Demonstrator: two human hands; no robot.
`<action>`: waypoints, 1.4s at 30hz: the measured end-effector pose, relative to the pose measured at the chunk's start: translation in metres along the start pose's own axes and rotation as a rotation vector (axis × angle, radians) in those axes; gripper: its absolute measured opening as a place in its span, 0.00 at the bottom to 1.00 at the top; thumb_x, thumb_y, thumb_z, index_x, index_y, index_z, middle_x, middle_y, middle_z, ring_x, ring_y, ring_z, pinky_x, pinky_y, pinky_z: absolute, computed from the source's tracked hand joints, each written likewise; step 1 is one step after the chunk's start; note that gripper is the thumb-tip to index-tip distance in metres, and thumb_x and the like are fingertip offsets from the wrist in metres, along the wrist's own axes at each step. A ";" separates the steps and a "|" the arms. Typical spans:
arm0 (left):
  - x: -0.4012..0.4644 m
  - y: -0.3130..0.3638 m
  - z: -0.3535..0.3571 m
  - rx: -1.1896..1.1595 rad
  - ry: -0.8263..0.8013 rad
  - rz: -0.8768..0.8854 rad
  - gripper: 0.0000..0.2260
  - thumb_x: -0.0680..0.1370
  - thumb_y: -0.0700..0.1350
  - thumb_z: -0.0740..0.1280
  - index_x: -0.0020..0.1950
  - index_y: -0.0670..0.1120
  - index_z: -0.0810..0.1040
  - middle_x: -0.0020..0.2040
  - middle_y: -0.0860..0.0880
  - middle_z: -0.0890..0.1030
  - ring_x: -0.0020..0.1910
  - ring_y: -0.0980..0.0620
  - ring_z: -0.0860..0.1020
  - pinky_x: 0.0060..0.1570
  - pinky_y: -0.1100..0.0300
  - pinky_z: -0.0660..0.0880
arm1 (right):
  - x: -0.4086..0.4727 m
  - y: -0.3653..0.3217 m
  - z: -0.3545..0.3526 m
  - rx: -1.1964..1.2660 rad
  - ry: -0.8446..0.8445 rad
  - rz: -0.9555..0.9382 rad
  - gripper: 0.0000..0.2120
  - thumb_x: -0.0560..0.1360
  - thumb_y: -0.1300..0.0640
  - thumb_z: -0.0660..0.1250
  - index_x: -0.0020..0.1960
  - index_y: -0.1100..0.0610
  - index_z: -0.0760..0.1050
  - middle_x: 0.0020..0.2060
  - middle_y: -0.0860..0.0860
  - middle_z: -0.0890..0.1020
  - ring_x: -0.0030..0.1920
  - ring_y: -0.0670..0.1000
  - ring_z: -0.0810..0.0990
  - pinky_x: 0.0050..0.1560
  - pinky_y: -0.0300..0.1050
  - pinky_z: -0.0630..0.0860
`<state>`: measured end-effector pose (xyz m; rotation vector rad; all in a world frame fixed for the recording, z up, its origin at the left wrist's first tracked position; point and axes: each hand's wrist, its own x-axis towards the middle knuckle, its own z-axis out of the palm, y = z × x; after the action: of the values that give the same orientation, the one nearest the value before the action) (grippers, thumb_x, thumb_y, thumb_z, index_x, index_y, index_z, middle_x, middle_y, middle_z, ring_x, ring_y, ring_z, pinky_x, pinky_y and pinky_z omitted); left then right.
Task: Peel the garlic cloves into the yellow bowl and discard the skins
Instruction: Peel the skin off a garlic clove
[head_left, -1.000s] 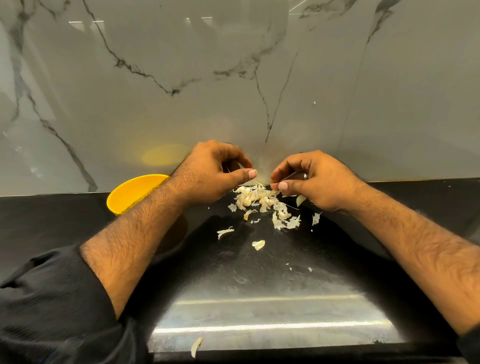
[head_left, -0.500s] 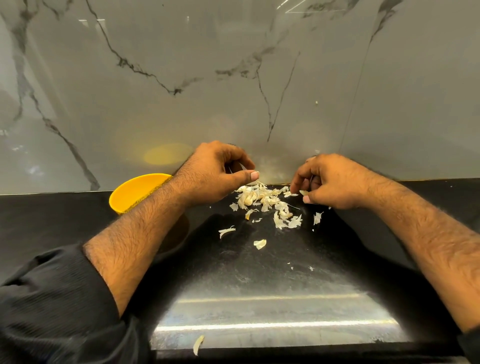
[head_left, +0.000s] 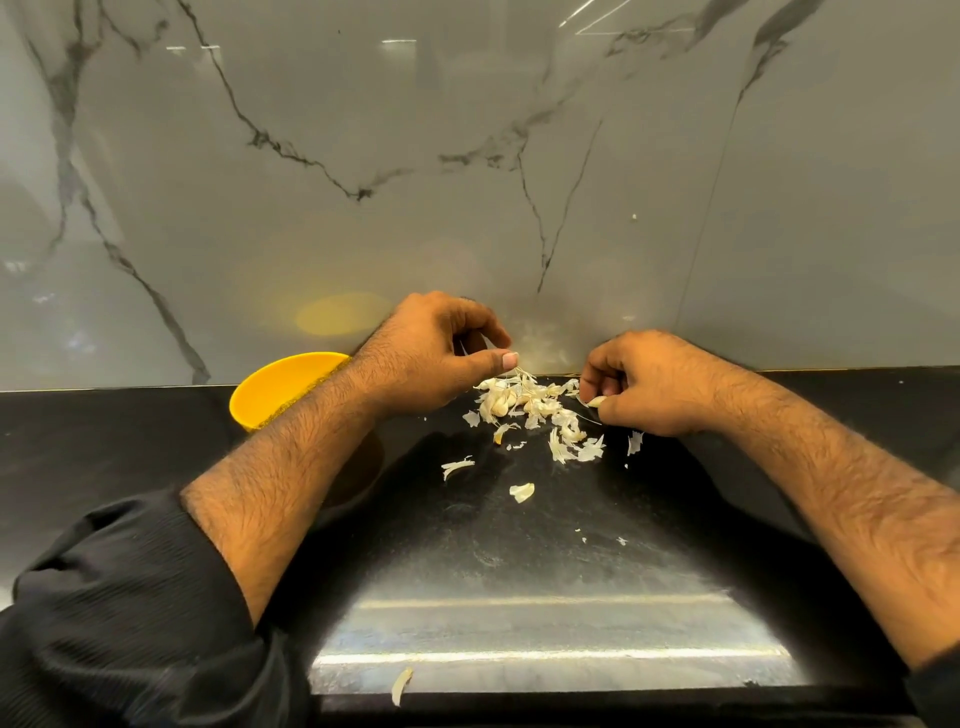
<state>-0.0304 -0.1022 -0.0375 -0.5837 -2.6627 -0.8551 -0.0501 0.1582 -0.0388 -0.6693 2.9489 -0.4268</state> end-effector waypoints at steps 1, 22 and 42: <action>0.000 0.000 -0.001 0.004 -0.004 0.001 0.13 0.79 0.57 0.75 0.58 0.51 0.86 0.41 0.57 0.84 0.39 0.63 0.83 0.46 0.60 0.83 | 0.000 0.000 0.000 0.002 0.009 -0.004 0.06 0.76 0.58 0.72 0.48 0.47 0.81 0.41 0.46 0.83 0.40 0.44 0.81 0.40 0.38 0.75; -0.059 -0.080 -0.110 -0.018 0.474 -0.246 0.24 0.74 0.64 0.76 0.35 0.44 0.79 0.30 0.42 0.78 0.29 0.50 0.74 0.34 0.48 0.78 | 0.046 -0.141 0.012 0.396 0.092 -0.355 0.03 0.80 0.53 0.73 0.54 0.49 0.84 0.44 0.45 0.86 0.47 0.46 0.84 0.50 0.42 0.81; -0.029 -0.004 -0.041 0.164 0.234 -0.117 0.12 0.80 0.59 0.73 0.45 0.52 0.84 0.32 0.55 0.79 0.33 0.55 0.78 0.39 0.53 0.80 | 0.021 -0.030 -0.013 0.333 0.213 -0.145 0.02 0.77 0.53 0.76 0.48 0.47 0.85 0.42 0.42 0.87 0.45 0.40 0.85 0.52 0.41 0.81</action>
<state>-0.0012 -0.1379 -0.0180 -0.2728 -2.5395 -0.6795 -0.0589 0.1267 -0.0181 -0.8386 2.9184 -1.0345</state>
